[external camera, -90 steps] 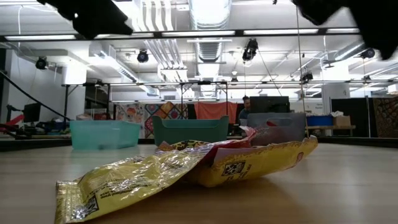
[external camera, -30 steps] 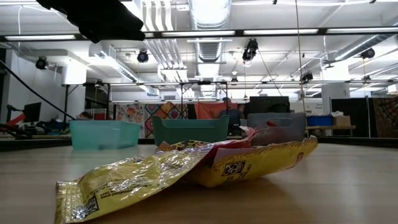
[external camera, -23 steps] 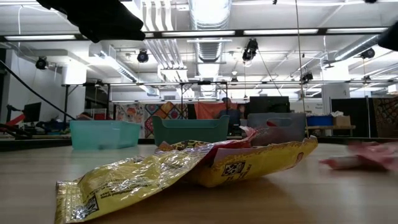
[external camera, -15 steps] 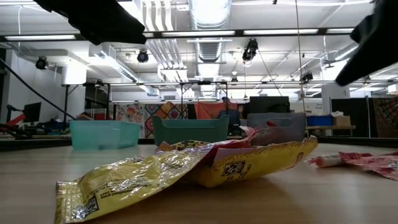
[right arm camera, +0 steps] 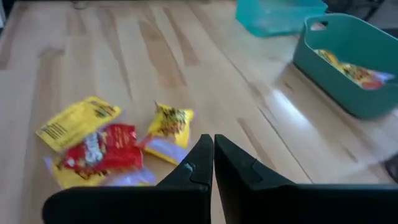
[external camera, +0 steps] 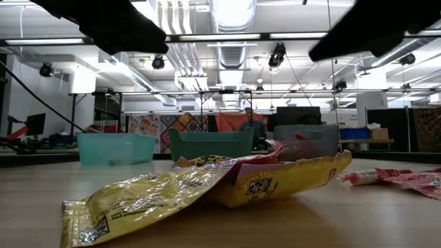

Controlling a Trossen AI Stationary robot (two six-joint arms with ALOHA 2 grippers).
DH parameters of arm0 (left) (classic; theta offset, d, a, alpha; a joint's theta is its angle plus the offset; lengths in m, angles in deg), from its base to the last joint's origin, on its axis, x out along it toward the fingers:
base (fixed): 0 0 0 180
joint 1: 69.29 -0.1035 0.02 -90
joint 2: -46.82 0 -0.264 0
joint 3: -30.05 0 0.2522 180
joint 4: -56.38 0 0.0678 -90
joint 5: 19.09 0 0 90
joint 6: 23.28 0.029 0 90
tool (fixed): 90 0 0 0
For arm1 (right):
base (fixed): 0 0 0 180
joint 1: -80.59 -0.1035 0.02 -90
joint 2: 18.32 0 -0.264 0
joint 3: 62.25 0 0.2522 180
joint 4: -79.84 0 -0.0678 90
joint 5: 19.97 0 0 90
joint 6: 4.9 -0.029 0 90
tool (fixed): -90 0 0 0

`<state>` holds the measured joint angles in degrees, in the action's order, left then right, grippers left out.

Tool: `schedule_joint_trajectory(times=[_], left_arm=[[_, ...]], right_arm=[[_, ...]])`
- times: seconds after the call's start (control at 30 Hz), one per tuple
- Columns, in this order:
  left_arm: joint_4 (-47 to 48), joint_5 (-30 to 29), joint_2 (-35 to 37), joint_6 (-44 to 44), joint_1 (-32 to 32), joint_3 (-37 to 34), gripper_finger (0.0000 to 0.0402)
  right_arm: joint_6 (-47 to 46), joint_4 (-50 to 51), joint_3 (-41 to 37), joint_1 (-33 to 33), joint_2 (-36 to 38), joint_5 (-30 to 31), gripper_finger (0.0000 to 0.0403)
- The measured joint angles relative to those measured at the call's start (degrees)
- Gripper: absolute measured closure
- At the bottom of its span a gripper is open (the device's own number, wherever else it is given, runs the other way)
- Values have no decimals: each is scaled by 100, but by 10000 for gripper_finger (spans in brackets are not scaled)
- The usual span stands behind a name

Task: Sort candy
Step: Put the red candy into the black bin

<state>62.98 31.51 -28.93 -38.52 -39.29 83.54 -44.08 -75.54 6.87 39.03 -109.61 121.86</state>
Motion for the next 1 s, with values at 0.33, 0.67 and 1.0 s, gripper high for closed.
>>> schedule_joint_trajectory(times=[0.33,0.67,1.0], left_arm=[[-341,0,-15,78,2,1,221],[-368,2,-15,8,9,-1,221],[-632,2,-15,-33,19,-1,221]], right_arm=[[1656,-267,388,17,164,-347,394],[2319,-1257,-454,127,1196,-399,394],[4676,-4066,-1425,503,1096,-1130,394]])
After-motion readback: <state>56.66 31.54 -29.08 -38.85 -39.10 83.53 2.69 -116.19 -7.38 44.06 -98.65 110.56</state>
